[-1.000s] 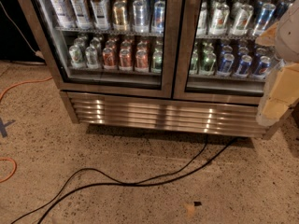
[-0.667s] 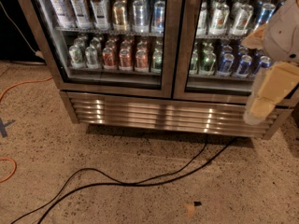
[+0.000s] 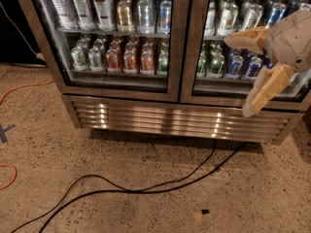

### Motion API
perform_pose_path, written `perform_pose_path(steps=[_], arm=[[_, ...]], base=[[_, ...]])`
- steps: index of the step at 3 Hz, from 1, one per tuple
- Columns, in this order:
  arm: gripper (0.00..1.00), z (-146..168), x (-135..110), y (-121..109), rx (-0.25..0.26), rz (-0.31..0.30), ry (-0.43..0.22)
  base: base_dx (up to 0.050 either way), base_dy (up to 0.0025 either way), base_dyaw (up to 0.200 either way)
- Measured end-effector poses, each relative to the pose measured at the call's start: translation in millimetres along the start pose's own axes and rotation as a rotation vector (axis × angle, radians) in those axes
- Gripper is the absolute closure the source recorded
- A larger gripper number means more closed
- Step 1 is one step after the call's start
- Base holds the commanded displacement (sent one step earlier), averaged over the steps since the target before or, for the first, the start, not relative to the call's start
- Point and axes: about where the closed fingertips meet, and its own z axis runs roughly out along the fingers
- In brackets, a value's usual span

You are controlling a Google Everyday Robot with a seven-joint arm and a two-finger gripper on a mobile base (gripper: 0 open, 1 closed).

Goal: Open left fridge door

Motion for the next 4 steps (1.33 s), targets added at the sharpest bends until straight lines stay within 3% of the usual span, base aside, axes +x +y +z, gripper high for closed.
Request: perform_pose_path(steps=[1, 2, 3, 4], arm=[[0.0, 11.2, -0.7, -1.8, -0.027, 0.0, -0.165], [0.0, 11.2, -0.7, -1.8, -0.027, 0.0, -0.165], [0.0, 24.2, -15.3, -0.3, -0.091, -0.019, -0.323], [0.0, 38.2, -40.1, 2.1, -0.22, -0.057, -0.647]], base=[[0.0, 0.0, 0.0], [0.0, 0.0, 0.0], [0.0, 0.0, 0.0], [0.0, 0.0, 0.0]])
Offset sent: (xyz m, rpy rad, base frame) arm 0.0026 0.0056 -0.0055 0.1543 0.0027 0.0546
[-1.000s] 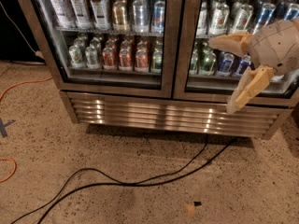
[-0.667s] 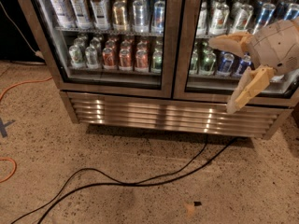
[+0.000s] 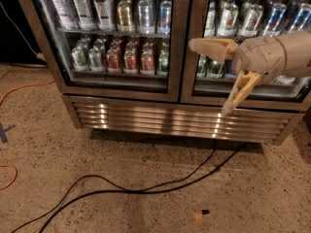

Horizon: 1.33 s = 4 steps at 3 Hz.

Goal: Open left fridge door

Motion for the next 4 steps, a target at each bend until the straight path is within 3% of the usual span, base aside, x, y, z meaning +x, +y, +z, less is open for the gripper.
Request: perform_pose_path(steps=[1, 2, 3, 4], arm=[[0.0, 1.0, -5.8, -4.6, -0.011, 0.018, -0.122], [0.0, 1.0, -5.8, -4.6, -0.01, 0.018, -0.122], [0.0, 4.8, -0.1, -10.5, 0.04, 0.054, 0.034], [0.0, 4.9, 1.9, -11.3, 0.049, 0.053, 0.071]], base=[[0.0, 0.0, 0.0], [0.0, 0.0, 0.0], [0.0, 0.0, 0.0], [0.0, 0.0, 0.0]])
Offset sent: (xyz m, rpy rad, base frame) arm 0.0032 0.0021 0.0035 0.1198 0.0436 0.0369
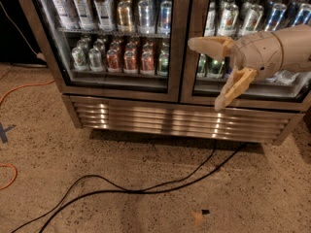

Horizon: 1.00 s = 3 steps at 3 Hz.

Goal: Open left fridge door

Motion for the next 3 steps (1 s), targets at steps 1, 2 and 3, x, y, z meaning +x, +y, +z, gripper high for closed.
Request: perform_pose_path(steps=[1, 2, 3], arm=[[0.0, 0.0, -0.1, 0.0, 0.0, 0.0, 0.0], [0.0, -1.6, -36.4, 1.1, 0.005, -0.048, -0.034], [0.0, -6.0, -68.1, 2.5, 0.032, -0.091, -0.048]], base=[[0.0, 0.0, 0.0], [0.0, 0.0, 0.0], [0.0, 0.0, 0.0]])
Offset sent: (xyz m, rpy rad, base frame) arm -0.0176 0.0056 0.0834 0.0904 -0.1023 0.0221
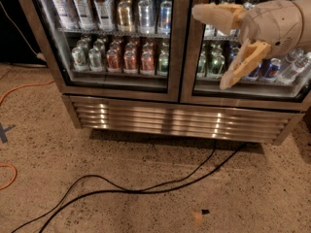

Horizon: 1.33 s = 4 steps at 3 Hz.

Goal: Open left fridge door

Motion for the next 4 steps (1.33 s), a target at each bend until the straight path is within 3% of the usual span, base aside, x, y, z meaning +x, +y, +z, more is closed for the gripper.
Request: perform_pose_path(steps=[2, 3, 4], arm=[[0.0, 2.1, 2.4, -1.9, -0.002, 0.01, -0.007], [0.0, 5.3, 6.9, -4.8, -0.042, 0.025, -0.148], [0.0, 5.3, 6.9, -4.8, -0.042, 0.025, -0.148]], base=[[0.0, 0.0, 0.0], [0.0, 0.0, 0.0], [0.04, 0.00239, 0.12]])
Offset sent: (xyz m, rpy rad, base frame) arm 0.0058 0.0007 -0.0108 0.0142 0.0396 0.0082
